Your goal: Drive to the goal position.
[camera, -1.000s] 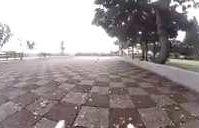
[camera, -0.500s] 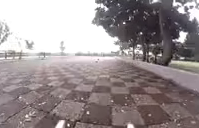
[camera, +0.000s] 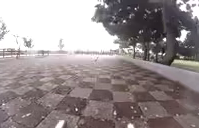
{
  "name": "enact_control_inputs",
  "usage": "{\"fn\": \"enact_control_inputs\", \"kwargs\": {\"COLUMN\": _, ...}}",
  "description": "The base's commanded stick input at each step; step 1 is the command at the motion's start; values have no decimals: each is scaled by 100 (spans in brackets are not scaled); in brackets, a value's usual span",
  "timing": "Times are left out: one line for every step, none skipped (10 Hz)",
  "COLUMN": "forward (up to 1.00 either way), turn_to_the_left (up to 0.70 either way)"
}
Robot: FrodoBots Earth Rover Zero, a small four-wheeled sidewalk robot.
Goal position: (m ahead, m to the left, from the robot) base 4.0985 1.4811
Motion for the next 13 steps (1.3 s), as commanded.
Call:
{"fn": "enact_control_inputs", "kwargs": {"forward": 70, "turn_to_the_left": 0}}
{"fn": "enact_control_inputs", "kwargs": {"forward": 70, "turn_to_the_left": 0}}
{"fn": "enact_control_inputs", "kwargs": {"forward": 70, "turn_to_the_left": 0}}
{"fn": "enact_control_inputs", "kwargs": {"forward": 70, "turn_to_the_left": 0}}
{"fn": "enact_control_inputs", "kwargs": {"forward": 70, "turn_to_the_left": 0}}
{"fn": "enact_control_inputs", "kwargs": {"forward": 70, "turn_to_the_left": 0}}
{"fn": "enact_control_inputs", "kwargs": {"forward": 70, "turn_to_the_left": 0}}
{"fn": "enact_control_inputs", "kwargs": {"forward": 70, "turn_to_the_left": 0}}
{"fn": "enact_control_inputs", "kwargs": {"forward": 70, "turn_to_the_left": 0}}
{"fn": "enact_control_inputs", "kwargs": {"forward": 70, "turn_to_the_left": 0}}
{"fn": "enact_control_inputs", "kwargs": {"forward": 70, "turn_to_the_left": 0}}
{"fn": "enact_control_inputs", "kwargs": {"forward": 70, "turn_to_the_left": 0}}
{"fn": "enact_control_inputs", "kwargs": {"forward": 70, "turn_to_the_left": 0}}
